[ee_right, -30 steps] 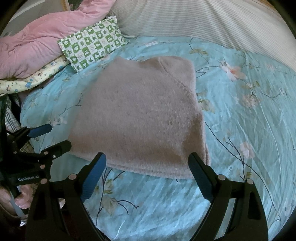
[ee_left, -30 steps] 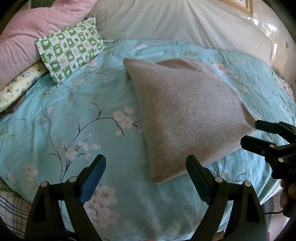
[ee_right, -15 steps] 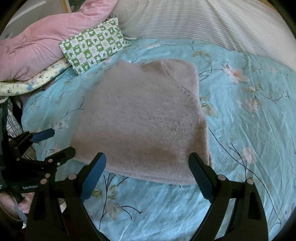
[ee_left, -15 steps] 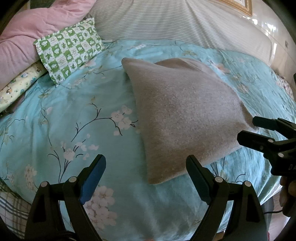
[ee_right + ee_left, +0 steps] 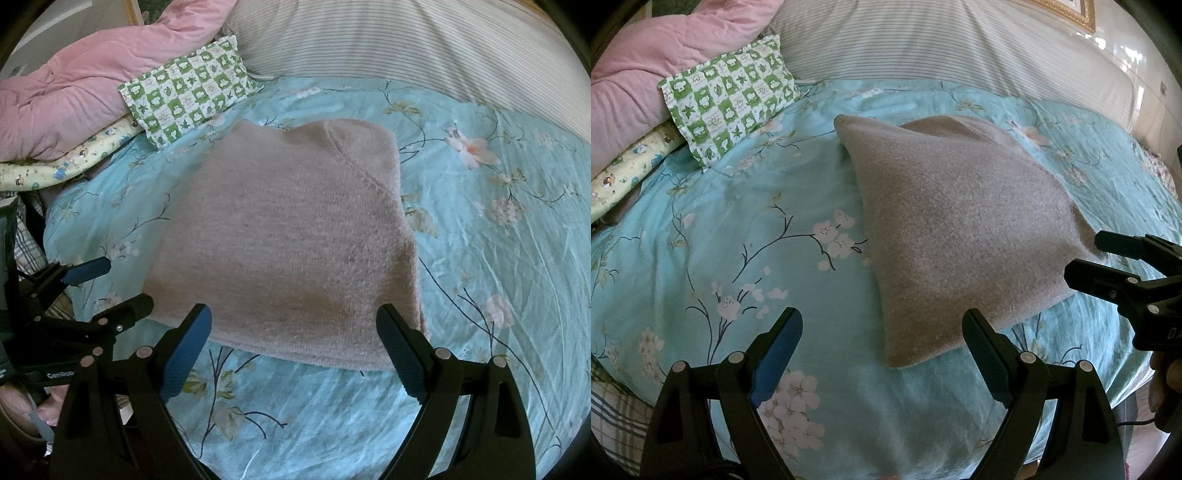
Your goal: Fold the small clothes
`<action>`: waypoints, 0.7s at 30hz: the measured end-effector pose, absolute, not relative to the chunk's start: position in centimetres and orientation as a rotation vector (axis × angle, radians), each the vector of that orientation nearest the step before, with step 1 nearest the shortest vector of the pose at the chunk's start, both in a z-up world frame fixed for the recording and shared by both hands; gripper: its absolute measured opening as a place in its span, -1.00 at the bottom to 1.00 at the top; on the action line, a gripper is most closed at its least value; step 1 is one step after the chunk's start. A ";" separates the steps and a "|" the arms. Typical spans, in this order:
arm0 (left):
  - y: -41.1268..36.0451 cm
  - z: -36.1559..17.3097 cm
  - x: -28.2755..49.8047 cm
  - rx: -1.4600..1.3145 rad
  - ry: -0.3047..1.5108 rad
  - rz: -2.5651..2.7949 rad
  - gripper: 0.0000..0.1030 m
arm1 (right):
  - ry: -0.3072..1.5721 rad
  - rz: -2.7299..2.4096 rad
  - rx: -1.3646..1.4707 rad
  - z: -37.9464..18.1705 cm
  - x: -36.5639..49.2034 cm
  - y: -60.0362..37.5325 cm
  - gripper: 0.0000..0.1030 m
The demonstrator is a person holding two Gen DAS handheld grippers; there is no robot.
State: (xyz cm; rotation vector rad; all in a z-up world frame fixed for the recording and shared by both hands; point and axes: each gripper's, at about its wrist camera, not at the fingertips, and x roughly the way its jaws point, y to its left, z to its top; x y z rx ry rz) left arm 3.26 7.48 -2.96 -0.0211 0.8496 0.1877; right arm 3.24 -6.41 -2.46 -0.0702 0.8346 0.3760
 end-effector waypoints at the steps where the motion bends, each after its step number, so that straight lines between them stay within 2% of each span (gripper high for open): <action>1: 7.5 -3.0 3.3 -0.021 0.849 0.189 0.73 | 0.835 0.374 -0.070 -2.5 3.2 -6.4 0.76; 21: 7.5 -2.9 3.3 -0.017 0.846 0.180 0.73 | 0.830 0.374 -0.066 -2.2 3.0 -6.3 0.76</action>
